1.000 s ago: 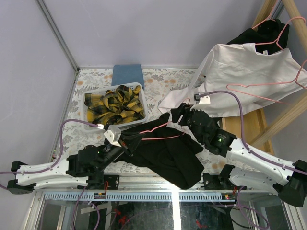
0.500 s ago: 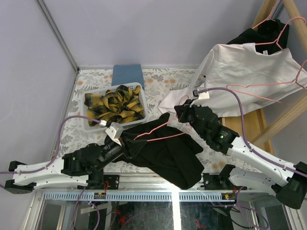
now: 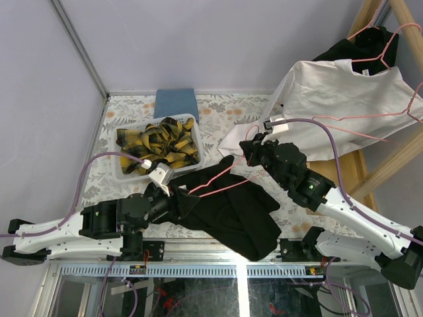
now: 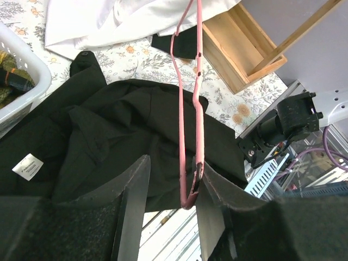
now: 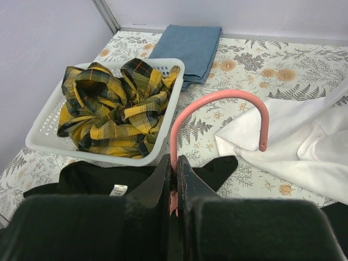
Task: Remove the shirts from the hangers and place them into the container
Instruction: Place the hanger at the clothesline.
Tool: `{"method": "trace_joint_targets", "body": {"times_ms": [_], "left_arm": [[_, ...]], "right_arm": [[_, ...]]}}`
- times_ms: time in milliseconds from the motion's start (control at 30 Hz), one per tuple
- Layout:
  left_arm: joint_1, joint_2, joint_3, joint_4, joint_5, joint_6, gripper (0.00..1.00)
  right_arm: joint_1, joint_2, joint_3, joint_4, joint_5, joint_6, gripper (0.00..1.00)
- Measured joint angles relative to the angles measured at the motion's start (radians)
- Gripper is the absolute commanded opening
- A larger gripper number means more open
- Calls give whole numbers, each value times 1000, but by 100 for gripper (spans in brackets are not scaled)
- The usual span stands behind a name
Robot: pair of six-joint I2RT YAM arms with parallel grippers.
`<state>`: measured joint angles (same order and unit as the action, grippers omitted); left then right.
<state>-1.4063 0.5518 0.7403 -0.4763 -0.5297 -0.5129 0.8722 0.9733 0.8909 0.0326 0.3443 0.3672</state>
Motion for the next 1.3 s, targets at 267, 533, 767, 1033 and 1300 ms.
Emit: {"method": "trace_joint_targets", "body": {"times_ms": [267, 533, 767, 1033, 1300], "left_arm": [[0, 3, 12, -3, -5, -8, 28], [-1, 55, 67, -34, 33, 0, 0], [0, 81, 82, -67, 58, 16, 0], [0, -19, 82, -32, 8, 93, 0], [0, -33, 83, 85, -30, 198, 0]], "right_arm": [[0, 0, 11, -12, -18, -37, 0], [0, 8, 15, -36, -19, -56, 7], [0, 6, 31, -69, -74, -39, 68], [0, -124, 64, -169, -142, -20, 88], [0, -407, -46, -204, -322, -90, 84]]}}
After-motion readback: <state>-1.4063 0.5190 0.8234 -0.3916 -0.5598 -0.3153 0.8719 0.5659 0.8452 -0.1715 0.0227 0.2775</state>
